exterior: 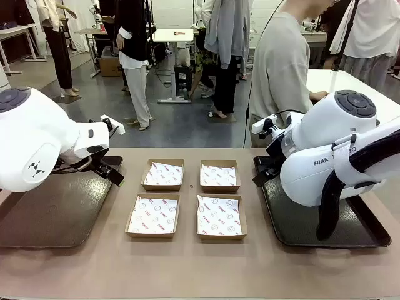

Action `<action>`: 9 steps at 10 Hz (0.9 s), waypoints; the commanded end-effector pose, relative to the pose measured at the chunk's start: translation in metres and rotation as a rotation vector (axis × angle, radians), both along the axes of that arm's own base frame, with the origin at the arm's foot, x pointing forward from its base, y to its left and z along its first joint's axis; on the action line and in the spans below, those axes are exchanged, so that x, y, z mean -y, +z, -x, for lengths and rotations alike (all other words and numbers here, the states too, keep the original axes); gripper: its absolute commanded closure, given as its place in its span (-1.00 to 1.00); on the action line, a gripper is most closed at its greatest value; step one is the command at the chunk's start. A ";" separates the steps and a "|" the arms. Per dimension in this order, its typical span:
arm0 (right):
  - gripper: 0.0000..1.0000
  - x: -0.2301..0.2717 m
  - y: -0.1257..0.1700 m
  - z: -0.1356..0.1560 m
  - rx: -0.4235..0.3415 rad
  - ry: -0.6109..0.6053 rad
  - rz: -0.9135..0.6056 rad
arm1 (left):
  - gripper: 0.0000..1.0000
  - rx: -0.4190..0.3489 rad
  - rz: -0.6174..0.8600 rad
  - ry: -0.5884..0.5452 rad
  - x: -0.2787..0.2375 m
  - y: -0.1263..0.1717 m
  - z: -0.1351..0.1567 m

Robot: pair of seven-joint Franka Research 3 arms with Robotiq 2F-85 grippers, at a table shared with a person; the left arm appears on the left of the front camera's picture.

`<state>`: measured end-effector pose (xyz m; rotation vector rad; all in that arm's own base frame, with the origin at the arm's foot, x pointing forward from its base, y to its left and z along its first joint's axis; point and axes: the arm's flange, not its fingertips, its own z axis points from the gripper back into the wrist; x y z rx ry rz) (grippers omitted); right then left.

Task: Individually package the donuts and arrange them on the tray.
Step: Pick up one Paper togo box.

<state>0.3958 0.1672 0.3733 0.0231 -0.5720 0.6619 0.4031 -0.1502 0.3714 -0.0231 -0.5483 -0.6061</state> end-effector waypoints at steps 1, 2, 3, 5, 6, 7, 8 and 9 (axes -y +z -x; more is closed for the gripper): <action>-1.00 0.000 0.000 0.000 0.000 0.000 0.000 | -1.00 0.000 0.000 0.000 0.000 0.000 0.000; -1.00 0.000 0.000 0.000 0.000 0.000 0.000 | -1.00 0.000 0.000 0.000 0.000 0.000 0.000; -1.00 0.000 0.000 0.000 0.000 0.000 0.000 | -1.00 0.000 0.000 0.000 0.000 0.000 0.000; -1.00 0.000 0.000 0.000 0.000 0.000 0.000 | -1.00 0.000 0.000 0.000 0.000 0.000 0.000; -1.00 0.000 0.000 0.000 0.000 0.000 0.000 | -1.00 0.000 0.000 0.000 0.000 0.000 0.000; -1.00 0.000 0.000 0.000 0.000 0.000 0.000 | -1.00 0.000 0.000 0.000 0.000 0.000 0.000; -1.00 0.000 0.000 0.000 0.000 0.000 0.000 | -1.00 0.000 0.000 0.000 0.000 0.000 0.000; -1.00 0.000 0.000 0.000 0.000 0.000 0.000 | -1.00 0.000 0.000 0.000 0.000 0.000 0.000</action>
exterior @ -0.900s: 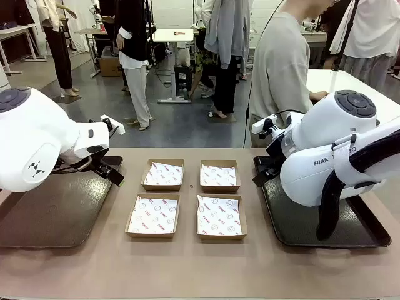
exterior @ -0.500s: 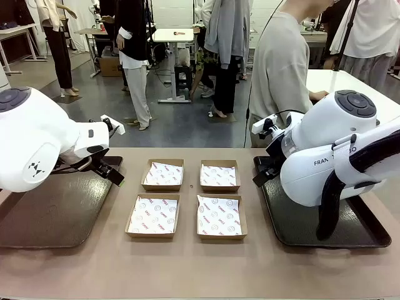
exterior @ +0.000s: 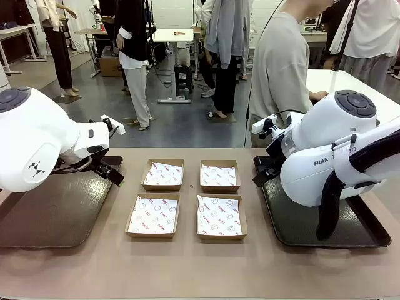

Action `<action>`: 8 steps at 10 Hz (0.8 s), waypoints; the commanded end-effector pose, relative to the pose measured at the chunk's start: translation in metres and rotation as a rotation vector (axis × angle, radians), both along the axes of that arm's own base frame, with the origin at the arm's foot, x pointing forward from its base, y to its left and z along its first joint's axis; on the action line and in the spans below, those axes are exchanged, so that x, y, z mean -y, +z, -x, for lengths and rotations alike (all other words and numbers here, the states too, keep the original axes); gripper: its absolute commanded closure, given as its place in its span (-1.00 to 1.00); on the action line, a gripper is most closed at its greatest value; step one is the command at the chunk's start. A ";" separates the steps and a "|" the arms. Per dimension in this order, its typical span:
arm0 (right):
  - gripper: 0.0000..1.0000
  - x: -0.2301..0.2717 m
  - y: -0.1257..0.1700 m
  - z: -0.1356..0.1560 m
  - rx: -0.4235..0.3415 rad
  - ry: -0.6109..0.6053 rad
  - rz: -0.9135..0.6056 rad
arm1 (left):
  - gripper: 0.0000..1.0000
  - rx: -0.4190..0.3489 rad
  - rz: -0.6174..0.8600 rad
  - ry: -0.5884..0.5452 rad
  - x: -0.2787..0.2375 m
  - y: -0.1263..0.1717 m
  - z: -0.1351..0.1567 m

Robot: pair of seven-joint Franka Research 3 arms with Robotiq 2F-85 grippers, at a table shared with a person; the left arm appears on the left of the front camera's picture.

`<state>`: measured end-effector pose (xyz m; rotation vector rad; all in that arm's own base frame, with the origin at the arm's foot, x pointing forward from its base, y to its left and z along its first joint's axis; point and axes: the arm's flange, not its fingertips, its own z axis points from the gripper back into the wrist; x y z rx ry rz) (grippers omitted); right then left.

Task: Individually package the donuts and arrange them on the tray.
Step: Pick up one Paper togo box.

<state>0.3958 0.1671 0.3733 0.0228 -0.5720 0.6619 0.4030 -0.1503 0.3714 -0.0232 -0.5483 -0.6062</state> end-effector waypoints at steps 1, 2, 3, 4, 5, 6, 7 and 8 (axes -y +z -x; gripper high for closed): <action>-1.00 0.000 0.000 0.000 0.000 0.000 0.000 | -1.00 0.000 0.000 0.000 0.000 0.000 0.000; -1.00 0.000 0.000 0.000 0.000 0.000 0.000 | -1.00 0.000 0.000 0.000 0.000 0.000 0.000; -1.00 0.000 0.000 0.000 0.000 0.000 0.000 | -1.00 0.000 0.000 0.000 0.000 0.000 0.000; -1.00 0.006 0.008 0.024 -0.071 0.064 0.049 | -1.00 -0.041 -0.058 -0.019 -0.012 0.007 0.022; -1.00 0.017 0.020 0.047 -0.071 0.064 0.092 | -1.00 -0.056 -0.080 -0.048 -0.023 0.014 0.047; -1.00 0.029 0.031 0.067 -0.099 0.026 0.109 | -1.00 -0.055 -0.071 -0.063 -0.034 0.022 0.066; -1.00 0.043 0.039 0.091 -0.141 0.020 0.146 | -1.00 -0.097 -0.085 -0.058 -0.044 0.028 0.087; -1.00 0.058 0.047 0.113 -0.181 -0.012 0.181 | -1.00 -0.143 -0.096 -0.087 -0.053 0.034 0.107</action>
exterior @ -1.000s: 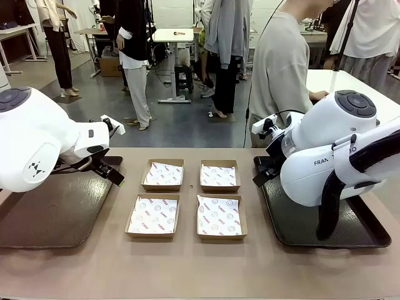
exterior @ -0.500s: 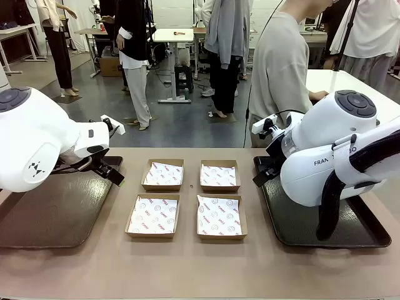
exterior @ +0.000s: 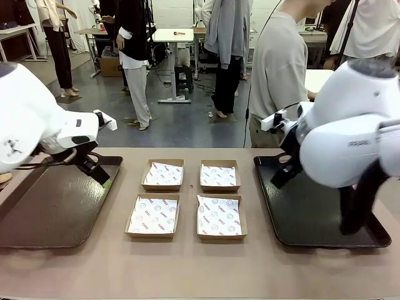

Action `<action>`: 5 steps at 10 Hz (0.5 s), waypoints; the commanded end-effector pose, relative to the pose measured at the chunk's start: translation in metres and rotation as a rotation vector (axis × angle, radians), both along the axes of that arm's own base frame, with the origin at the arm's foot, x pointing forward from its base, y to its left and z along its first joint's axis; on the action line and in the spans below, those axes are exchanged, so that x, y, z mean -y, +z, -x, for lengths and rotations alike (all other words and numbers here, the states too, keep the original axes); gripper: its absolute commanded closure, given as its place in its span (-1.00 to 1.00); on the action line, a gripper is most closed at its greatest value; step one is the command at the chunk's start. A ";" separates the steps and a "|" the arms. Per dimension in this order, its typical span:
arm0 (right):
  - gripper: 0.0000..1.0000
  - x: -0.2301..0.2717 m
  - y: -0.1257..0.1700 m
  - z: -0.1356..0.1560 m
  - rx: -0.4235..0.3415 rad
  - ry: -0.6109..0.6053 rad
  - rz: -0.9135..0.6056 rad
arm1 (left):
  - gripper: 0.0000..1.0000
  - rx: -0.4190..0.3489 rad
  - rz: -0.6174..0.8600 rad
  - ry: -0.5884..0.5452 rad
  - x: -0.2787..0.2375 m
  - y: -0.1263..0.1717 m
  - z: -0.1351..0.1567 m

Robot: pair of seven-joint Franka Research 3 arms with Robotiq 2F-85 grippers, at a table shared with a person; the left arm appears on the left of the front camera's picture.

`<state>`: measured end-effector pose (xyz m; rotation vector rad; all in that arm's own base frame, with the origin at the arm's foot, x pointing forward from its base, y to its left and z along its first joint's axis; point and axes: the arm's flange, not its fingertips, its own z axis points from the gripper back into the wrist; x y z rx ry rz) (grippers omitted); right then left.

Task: Individually package the donuts and arrange them on the tray.
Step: Pick up one Paper togo box.

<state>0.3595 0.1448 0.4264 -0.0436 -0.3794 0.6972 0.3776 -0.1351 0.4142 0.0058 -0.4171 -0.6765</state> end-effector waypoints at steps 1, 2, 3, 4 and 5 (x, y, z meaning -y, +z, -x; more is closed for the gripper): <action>-1.00 0.046 -0.001 0.097 -0.069 -0.027 0.066 | -1.00 -0.075 -0.018 -0.051 -0.044 -0.004 0.101; -1.00 0.054 0.001 0.113 -0.103 -0.031 0.071 | -1.00 -0.136 -0.033 -0.047 -0.051 -0.002 0.119; -1.00 0.059 -0.001 0.123 -0.102 -0.035 0.073 | -1.00 -0.172 -0.038 -0.042 -0.059 -0.003 0.131; -1.00 0.063 -0.005 0.127 -0.111 -0.025 0.051 | -1.00 -0.171 -0.036 -0.016 -0.065 -0.005 0.139; -1.00 0.064 -0.010 0.119 -0.072 -0.021 0.093 | -1.00 -0.119 -0.016 -0.002 -0.068 -0.007 0.133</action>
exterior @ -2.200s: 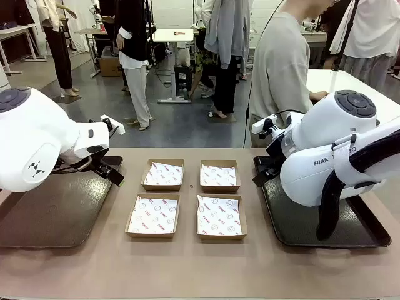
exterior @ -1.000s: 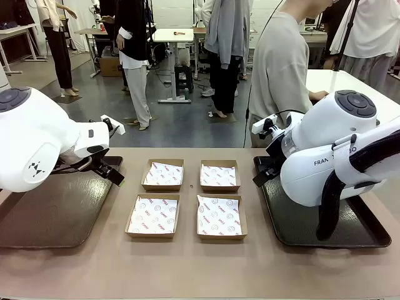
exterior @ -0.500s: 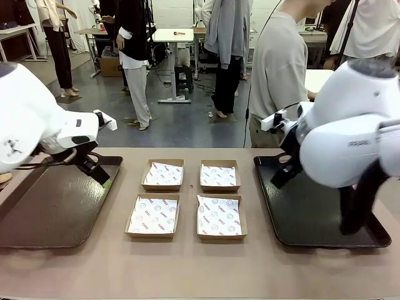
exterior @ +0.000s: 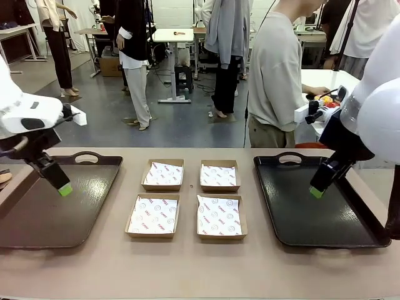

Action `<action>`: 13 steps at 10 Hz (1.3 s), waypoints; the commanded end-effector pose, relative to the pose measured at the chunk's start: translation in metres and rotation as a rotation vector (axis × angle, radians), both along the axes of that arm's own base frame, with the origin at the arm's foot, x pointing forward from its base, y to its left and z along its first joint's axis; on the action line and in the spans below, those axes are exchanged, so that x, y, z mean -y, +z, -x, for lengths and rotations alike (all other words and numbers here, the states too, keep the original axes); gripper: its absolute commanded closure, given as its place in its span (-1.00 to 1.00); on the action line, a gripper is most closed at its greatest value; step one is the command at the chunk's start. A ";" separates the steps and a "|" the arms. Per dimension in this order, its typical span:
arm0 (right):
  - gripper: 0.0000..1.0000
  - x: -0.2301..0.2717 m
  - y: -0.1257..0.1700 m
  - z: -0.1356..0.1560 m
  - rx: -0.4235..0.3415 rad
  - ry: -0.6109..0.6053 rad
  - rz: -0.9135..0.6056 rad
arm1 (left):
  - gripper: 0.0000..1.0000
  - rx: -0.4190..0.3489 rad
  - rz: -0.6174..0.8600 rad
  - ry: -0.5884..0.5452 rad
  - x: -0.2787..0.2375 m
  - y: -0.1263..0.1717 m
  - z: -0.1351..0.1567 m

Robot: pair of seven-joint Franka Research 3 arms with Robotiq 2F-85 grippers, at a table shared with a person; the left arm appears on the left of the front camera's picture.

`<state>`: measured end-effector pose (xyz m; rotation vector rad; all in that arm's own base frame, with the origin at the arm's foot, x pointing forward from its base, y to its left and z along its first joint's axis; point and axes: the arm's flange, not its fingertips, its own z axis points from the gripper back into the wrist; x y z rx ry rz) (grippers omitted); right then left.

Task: Individually package the donuts and arrange them on the tray.
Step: Pick up one Paper togo box.

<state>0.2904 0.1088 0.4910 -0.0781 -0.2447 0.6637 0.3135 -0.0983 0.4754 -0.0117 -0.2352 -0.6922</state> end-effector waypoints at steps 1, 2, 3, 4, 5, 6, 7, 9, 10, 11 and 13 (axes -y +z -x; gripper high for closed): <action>-1.00 -0.002 -0.006 -0.005 -0.010 -0.001 -0.003 | -1.00 -0.005 -0.006 -0.013 0.008 -0.010 -0.007; -1.00 -0.002 -0.006 -0.005 -0.010 -0.001 -0.003 | -1.00 -0.005 -0.006 -0.013 0.008 -0.010 -0.007; -1.00 -0.002 -0.006 -0.005 -0.010 -0.001 -0.003 | -1.00 -0.005 -0.006 -0.013 0.008 -0.010 -0.007; -1.00 -0.002 -0.006 -0.005 -0.010 -0.001 -0.003 | -1.00 -0.003 -0.007 -0.003 0.002 -0.001 0.000; -1.00 -0.001 -0.002 -0.001 -0.007 0.000 0.002 | -1.00 -0.094 0.134 0.055 0.002 -0.001 -0.007; -1.00 0.020 0.004 -0.007 -0.132 -0.072 -0.353 | -1.00 -0.146 0.311 0.123 -0.009 0.008 -0.015; -1.00 0.048 0.005 -0.013 -0.225 -0.113 -0.665 | -1.00 -0.247 0.549 0.185 -0.028 0.017 -0.023; -1.00 0.102 0.002 -0.021 -0.297 -0.234 -1.076 | -1.00 -0.458 0.934 0.152 -0.057 0.028 -0.034; -1.00 0.122 -0.001 -0.020 -0.326 -0.241 -1.231 | -1.00 -0.540 1.047 0.148 -0.067 0.029 -0.040; -1.00 0.144 -0.006 -0.018 -0.357 -0.255 -1.347 | -1.00 -0.625 1.164 0.208 -0.081 0.026 -0.047; -1.00 0.182 -0.014 -0.005 -0.372 -0.303 -1.412 | -1.00 -0.645 1.270 0.322 -0.115 0.011 -0.053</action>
